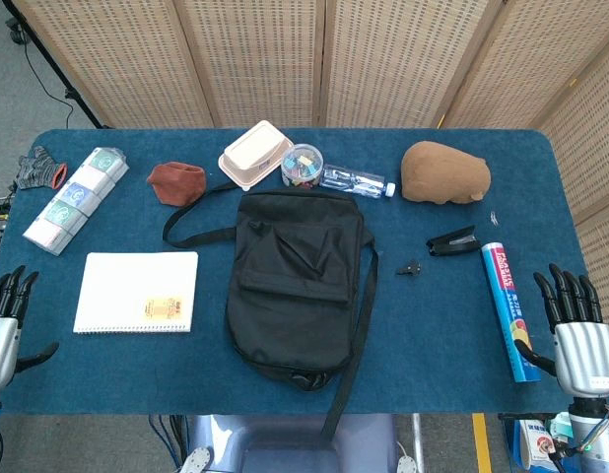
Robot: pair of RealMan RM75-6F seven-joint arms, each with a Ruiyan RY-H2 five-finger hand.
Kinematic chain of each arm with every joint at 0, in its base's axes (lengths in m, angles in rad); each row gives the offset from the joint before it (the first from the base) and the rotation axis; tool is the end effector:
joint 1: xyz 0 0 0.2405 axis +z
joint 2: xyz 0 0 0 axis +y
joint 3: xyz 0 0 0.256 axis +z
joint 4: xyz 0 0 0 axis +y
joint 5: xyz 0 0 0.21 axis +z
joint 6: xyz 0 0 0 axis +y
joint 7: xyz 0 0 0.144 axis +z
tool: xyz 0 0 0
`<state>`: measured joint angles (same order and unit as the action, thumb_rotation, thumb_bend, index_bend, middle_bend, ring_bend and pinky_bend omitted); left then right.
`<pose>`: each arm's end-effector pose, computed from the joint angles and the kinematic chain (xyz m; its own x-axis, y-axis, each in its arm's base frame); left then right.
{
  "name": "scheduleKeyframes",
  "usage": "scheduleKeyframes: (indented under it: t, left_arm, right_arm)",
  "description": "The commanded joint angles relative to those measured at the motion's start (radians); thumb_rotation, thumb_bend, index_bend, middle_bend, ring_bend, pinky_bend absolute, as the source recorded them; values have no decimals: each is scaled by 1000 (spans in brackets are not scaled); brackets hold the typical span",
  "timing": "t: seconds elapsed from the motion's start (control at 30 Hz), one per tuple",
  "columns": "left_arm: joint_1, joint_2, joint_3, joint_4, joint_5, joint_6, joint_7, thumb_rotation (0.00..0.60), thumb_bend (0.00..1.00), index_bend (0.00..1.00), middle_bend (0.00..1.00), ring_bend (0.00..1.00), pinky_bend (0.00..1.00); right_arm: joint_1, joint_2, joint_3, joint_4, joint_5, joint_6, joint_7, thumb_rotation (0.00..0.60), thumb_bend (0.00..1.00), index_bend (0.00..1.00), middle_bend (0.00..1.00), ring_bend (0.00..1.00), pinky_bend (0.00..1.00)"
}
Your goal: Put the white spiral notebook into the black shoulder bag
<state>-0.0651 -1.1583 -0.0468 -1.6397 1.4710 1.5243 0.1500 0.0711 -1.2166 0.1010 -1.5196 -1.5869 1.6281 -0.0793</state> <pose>-0.3076 0.1735 0.1503 0.4690 -0.0166 0.8830 0.8828 0.0379 -0.4682 -0.2998 -0.1851 0.1575 0.4483 0.1902 0.8734 -0.8825 -0.0612 0.4663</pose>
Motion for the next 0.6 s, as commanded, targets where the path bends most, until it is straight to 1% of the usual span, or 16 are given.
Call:
scheduleKeyframes:
  t: [0.03,0.13,0.23,0.3,0.33,0.4,0.5,0.6]
  left_arm:
    - [-4,0,2,3,0,-9,-1,600,0,0,0,0,0]
    - [-16,-5,6,21,5,-33,-2,600,0,0,0,0,0]
    - [-49,-18,16,63,21,-93,-32,600,0,0,0,0,0]
    - [-85,-37,31,105,35,-169,-84,600,0,0,0,0,0]
    - [-95,-44,34,117,38,-189,-100,600,0,0,0,0,0]
    - [-132,-79,46,183,55,-255,-159,600,0,0,0,0,0]
    - [-156,-139,51,273,84,-271,-194,600,0,0,0,0,0]
    - [-172,-187,58,341,103,-280,-229,600,0,0,0,0,0]
  right_arm:
    - [2,-1,-2,-2,1,-7,-3,600,0,0,0,0,0]
    - [4,-2,-5,-5,2,-15,-7,600,0,0,0,0,0]
    - [5,-1,-6,-9,1,-17,-8,600,0,0,0,0,0]
    - [4,1,-6,-13,4,-18,-5,600,0,0,0,0,0]
    - [4,2,-5,-14,5,-18,-3,600,0,0,0,0,0]
    - [4,6,-3,-19,9,-19,3,600,0,0,0,0,0]
    - [4,9,-2,-21,15,-24,7,600,0,0,0,0,0]
    - [6,10,-1,-20,22,-32,11,600,0,0,0,0,0]
